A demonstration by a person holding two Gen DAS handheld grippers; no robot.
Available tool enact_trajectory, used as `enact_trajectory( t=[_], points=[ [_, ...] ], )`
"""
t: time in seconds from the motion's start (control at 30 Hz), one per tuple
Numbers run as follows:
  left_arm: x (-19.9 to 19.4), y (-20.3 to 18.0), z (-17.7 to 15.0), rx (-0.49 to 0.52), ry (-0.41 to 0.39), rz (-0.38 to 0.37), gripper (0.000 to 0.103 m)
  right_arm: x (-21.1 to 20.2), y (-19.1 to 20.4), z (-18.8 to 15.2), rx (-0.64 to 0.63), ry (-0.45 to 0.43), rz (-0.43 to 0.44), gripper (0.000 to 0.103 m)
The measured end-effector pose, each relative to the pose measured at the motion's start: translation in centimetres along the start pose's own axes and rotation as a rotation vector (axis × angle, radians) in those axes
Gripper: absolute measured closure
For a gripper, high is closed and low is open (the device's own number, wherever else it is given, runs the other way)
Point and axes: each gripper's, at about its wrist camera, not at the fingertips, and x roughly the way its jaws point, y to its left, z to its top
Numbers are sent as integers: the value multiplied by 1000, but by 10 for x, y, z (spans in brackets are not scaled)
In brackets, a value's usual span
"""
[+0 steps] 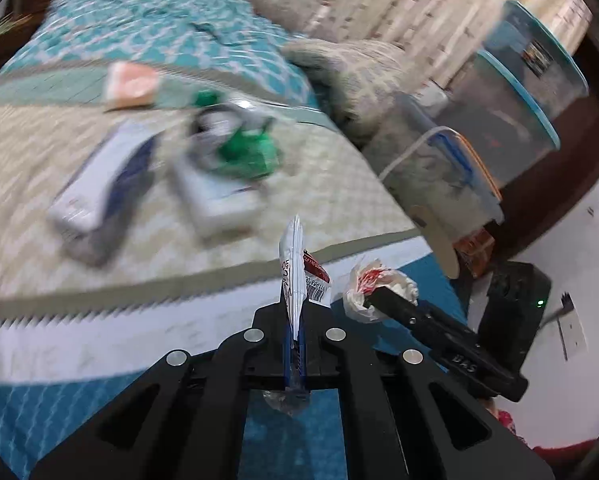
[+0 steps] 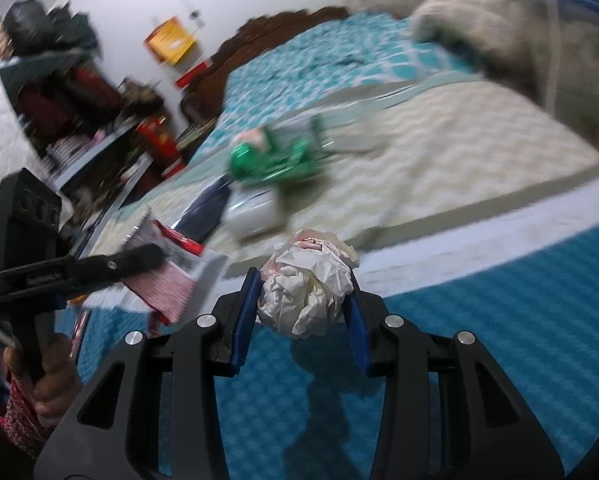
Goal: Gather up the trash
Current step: 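Carry wrapper and tissue to the beige bin and open both tools over it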
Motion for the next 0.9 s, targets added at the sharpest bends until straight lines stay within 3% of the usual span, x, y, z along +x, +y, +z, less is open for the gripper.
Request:
enact_trajectory(
  t=[0.43, 0.6, 0.7, 0.73, 0.77, 0.83, 0.9],
  points=[
    [152, -206, 65, 330, 151, -142, 101, -123, -176, 33, 253, -236, -248, 60],
    [223, -276, 85, 404, 192, -156, 101, -150, -244, 48, 357, -265, -316, 59],
    [268, -308, 90, 436, 216, -135, 100, -155, -279, 54, 407, -258, -349, 51],
    [277, -314, 92, 441, 215, -128, 97, -155, -286, 55, 418, -255, -352, 43],
    [289, -321, 92, 444, 222, -121, 77, -154, -294, 56, 434, -252, -354, 29],
    [308, -328, 93, 436, 229, -99, 48, -155, -302, 55, 457, -272, -374, 27],
    [315, -327, 93, 426, 233, -91, 51, -158, -305, 53, 472, -295, -377, 27]
  ],
)
